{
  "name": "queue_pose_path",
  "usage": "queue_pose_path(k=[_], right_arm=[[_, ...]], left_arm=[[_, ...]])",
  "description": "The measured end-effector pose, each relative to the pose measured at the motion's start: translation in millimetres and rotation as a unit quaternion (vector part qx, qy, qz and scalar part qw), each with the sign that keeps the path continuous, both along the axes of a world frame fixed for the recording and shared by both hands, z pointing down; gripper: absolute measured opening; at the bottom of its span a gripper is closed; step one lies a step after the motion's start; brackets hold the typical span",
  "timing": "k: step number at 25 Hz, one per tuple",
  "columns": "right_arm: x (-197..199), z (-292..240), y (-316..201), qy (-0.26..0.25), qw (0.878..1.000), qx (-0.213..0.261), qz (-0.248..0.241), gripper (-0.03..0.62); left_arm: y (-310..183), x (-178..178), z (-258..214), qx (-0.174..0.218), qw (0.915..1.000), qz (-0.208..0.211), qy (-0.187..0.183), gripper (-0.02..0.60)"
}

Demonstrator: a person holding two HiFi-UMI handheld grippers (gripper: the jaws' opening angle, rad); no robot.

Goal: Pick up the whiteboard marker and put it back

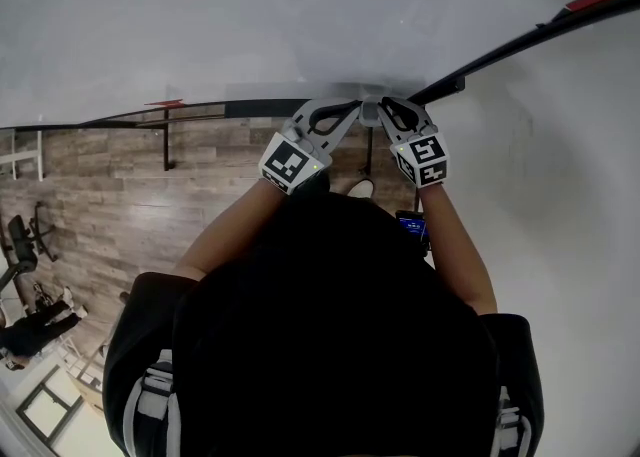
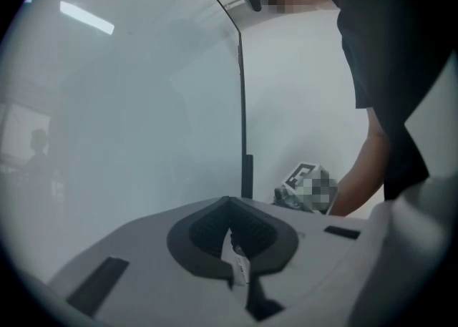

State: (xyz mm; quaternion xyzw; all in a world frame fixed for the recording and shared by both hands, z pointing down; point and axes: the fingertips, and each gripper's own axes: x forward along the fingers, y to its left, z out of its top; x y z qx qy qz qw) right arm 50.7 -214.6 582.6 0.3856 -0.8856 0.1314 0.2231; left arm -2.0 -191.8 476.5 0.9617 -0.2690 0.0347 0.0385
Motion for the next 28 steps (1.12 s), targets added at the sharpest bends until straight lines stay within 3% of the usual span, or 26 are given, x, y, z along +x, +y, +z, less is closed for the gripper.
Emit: queue_pose_path(k=[6, 19, 28], right_arm=[[-0.1, 29.3, -3.7, 0.008, 0.999, -0.035, 0.005, 0.061], [-4.7, 35.3, -9.6, -0.023, 0.998, -0.063, 0.015, 0.066], [-2.3, 41.2, -2.9, -0.023, 0.996, -0.08, 0.015, 0.114]], left_arm=[[0.0, -1.6, 1.5, -0.011, 0.9999, 0.0, 0.002, 0.003], [0.8, -15.4, -0.5, -0.017, 0.9998, -0.013, 0.003, 0.003], [1.9, -19.2, -0.2, -0.019, 0.9997, -0.018, -0.003, 0.003]])
